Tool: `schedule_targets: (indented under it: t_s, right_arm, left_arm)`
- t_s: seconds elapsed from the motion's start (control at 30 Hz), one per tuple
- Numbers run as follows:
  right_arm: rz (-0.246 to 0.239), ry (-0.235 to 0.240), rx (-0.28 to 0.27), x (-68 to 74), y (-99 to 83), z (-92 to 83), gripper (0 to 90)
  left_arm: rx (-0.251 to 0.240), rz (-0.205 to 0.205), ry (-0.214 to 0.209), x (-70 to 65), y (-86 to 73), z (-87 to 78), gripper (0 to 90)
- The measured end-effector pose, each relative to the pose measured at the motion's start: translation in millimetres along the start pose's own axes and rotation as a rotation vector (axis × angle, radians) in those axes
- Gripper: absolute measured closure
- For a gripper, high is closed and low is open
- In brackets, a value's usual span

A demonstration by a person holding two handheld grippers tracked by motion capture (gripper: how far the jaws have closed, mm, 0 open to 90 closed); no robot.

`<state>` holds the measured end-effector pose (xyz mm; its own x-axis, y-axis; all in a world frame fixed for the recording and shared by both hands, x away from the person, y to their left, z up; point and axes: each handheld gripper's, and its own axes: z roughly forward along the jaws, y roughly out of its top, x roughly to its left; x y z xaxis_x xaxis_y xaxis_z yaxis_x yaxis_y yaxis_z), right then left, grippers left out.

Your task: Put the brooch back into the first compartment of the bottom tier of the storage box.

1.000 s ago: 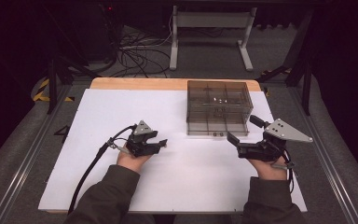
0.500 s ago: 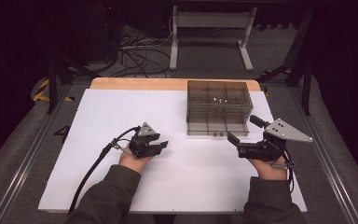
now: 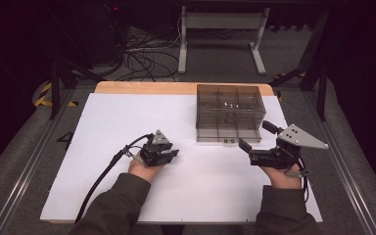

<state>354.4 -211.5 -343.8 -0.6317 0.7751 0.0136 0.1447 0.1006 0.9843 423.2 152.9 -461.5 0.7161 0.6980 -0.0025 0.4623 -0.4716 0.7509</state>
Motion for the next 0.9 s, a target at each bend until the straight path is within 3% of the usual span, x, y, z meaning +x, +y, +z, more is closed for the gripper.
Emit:
schedule_targets:
  t_s: [0.2,0.37,0.9]
  right_arm:
    - [-0.002,0.002,0.0,0.3,0.1,0.2,1.0]
    - [-0.002,0.003,0.0,0.5,0.1,0.4,1.1]
    - [0.001,0.0,0.003,-0.4,-0.1,0.3,1.1]
  left_arm:
    - [0.019,0.014,0.015,-2.2,0.6,2.3,72.7]
    - [0.022,0.002,0.025,-1.5,0.9,2.6,78.2]
    - [0.001,0.008,0.04,-2.6,4.3,-0.9,80.2]
